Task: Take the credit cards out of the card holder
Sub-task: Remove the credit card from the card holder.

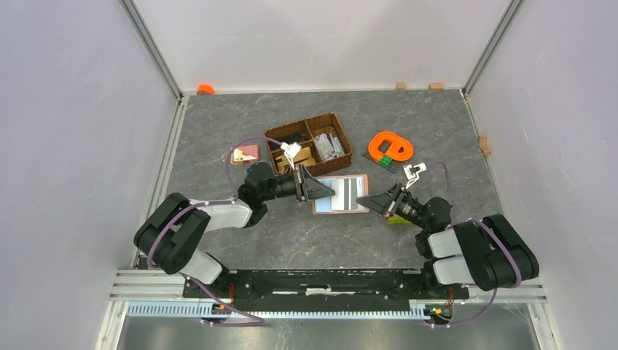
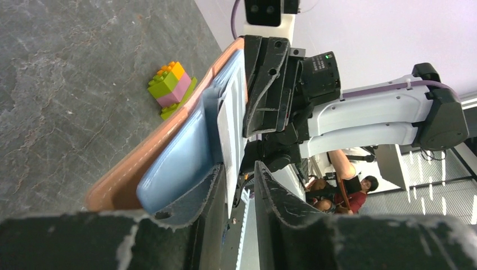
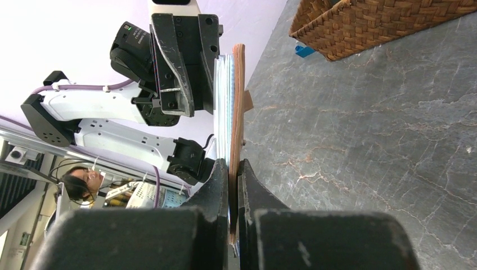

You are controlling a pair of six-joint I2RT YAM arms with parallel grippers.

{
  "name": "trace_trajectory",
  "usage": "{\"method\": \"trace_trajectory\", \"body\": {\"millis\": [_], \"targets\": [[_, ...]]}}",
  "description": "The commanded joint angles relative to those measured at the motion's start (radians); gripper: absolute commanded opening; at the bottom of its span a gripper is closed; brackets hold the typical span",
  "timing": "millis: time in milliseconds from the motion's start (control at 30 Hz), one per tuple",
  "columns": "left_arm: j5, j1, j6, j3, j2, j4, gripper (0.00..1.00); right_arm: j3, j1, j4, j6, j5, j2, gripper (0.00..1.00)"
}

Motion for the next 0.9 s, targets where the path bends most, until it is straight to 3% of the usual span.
{"method": "trace_trajectory", "body": {"millis": [0, 200, 367, 867], "targets": [[0.04, -0.008, -0.05, 0.001, 0.016, 0.135, 0.33, 0.005, 0.02, 0.25, 0.02, -0.005, 0.01, 0.0], [0.027, -0.013, -0.048, 0.013, 0.044, 0.1, 0.29, 0.006, 0.025, 0.248, 0.018, -0.006, 0.002, 0.0], [0.023, -0.012, -0.06, 0.028, 0.086, 0.081, 0.02, 0.005, 0.027, 0.245, 0.015, -0.004, 0.001, 0.0], [-0.044, 0.037, 0.009, -0.002, -0.003, -0.06, 0.02, -0.018, -0.025, 0.115, -0.05, 0.022, -0.084, 0.0]]}}
